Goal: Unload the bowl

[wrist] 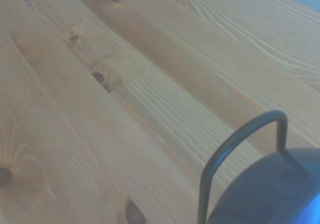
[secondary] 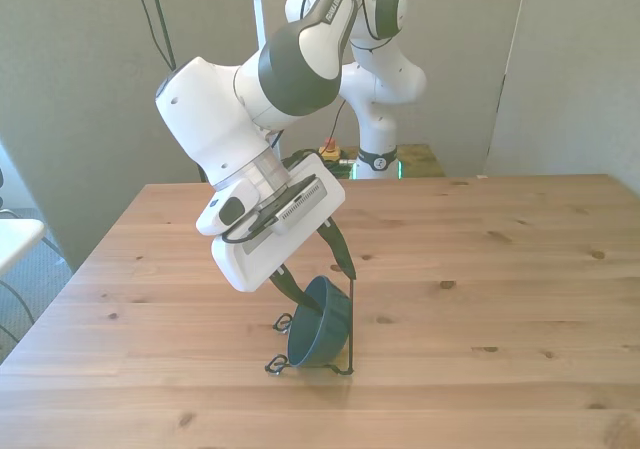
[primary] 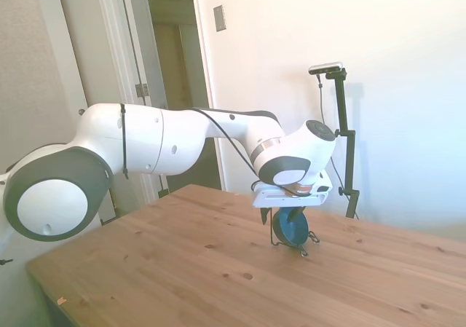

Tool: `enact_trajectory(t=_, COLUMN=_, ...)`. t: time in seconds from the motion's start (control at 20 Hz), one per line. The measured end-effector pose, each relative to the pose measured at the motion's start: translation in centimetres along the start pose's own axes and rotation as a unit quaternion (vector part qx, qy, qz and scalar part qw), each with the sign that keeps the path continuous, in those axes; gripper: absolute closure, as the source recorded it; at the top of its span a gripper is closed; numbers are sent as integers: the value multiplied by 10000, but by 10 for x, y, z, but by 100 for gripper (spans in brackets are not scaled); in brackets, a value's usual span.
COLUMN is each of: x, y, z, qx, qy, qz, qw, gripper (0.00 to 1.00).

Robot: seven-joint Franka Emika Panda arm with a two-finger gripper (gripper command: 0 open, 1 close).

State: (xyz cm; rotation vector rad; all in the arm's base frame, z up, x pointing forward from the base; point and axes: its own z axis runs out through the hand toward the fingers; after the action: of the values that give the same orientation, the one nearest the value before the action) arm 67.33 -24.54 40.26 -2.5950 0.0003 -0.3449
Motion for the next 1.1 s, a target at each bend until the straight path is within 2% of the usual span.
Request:
enact_trajectory(t=0.5, x=-25, y=-3, z=-19, qx=-46, qy=145, qz=324, qw=9994, gripper=100)
enact_trajectory(t=1.1, x=-17, y=14, z=-28, qx=23, qy=178, qz=533, qw=9984, gripper=100)
